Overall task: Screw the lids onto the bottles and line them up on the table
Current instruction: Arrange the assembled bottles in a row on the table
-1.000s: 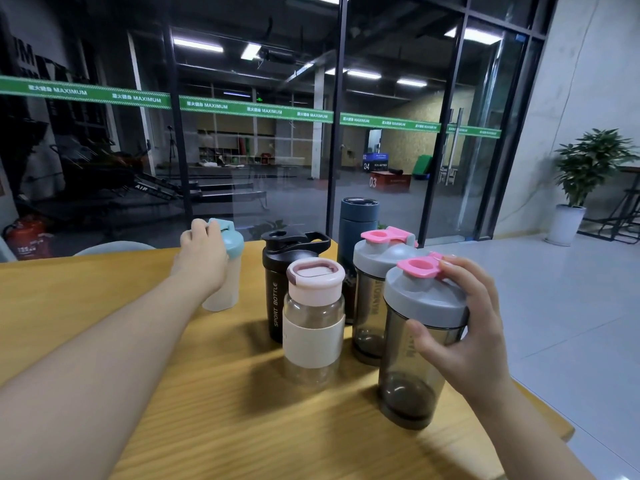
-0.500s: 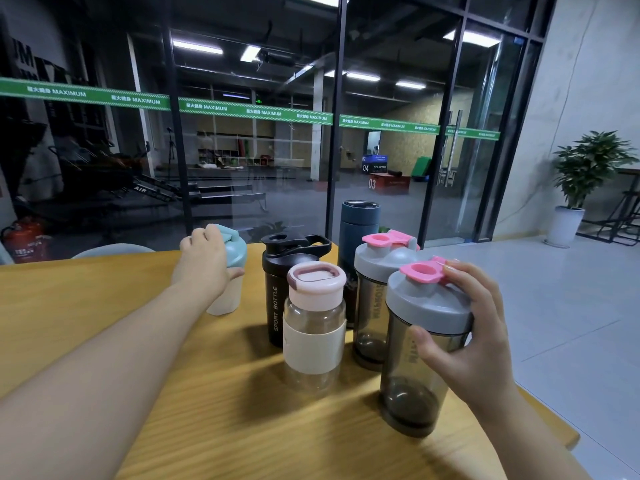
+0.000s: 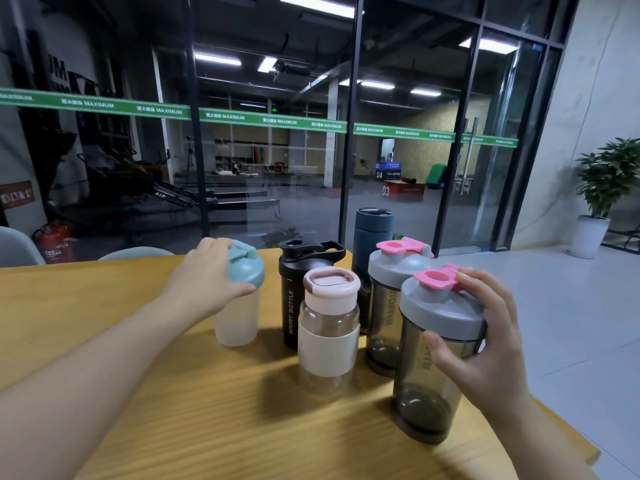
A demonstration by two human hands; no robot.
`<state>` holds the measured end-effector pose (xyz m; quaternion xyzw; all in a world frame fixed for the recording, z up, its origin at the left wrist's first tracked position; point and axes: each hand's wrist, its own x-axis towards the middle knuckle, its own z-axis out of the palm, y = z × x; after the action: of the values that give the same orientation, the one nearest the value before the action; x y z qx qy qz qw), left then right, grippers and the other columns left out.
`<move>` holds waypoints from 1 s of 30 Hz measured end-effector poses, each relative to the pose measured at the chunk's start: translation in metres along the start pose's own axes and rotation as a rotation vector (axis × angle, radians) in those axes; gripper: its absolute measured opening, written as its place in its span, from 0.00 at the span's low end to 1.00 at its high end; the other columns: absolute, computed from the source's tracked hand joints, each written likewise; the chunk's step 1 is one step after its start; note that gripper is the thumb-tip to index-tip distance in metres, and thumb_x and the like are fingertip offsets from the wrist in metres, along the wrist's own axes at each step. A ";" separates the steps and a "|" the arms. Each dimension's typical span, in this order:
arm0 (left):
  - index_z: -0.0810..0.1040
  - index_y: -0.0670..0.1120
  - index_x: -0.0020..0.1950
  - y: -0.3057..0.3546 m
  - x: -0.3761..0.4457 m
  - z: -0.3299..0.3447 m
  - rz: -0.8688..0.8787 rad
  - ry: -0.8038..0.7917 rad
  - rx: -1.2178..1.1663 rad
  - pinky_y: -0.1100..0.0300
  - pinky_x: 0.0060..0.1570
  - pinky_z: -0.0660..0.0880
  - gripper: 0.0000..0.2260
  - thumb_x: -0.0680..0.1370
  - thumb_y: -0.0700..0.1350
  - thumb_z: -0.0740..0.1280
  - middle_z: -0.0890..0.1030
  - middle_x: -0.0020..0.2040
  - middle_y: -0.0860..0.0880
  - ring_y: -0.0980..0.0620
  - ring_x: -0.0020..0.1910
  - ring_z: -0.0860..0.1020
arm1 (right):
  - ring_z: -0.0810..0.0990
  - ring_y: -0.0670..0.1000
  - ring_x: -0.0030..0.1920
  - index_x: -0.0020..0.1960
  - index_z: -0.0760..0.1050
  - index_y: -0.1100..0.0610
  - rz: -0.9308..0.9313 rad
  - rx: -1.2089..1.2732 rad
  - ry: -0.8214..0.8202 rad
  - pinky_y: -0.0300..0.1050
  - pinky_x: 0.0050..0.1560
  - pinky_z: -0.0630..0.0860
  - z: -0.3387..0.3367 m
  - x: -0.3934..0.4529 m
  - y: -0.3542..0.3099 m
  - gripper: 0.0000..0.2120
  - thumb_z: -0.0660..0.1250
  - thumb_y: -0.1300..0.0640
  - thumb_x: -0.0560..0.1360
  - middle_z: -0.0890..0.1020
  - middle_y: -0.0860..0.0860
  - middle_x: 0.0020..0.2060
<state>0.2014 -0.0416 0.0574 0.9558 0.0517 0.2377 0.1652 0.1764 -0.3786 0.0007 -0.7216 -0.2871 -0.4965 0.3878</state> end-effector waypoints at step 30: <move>0.68 0.57 0.68 0.056 -0.102 -0.059 0.265 -0.263 -0.231 0.66 0.58 0.68 0.35 0.64 0.56 0.78 0.70 0.59 0.64 0.62 0.58 0.70 | 0.70 0.55 0.66 0.66 0.67 0.57 -0.023 0.002 -0.002 0.46 0.70 0.65 0.003 0.001 0.001 0.31 0.69 0.49 0.65 0.66 0.42 0.65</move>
<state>0.0846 -0.0953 0.0808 0.9517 -0.1239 0.1347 0.2464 0.1789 -0.3764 0.0011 -0.7183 -0.2965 -0.5000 0.3824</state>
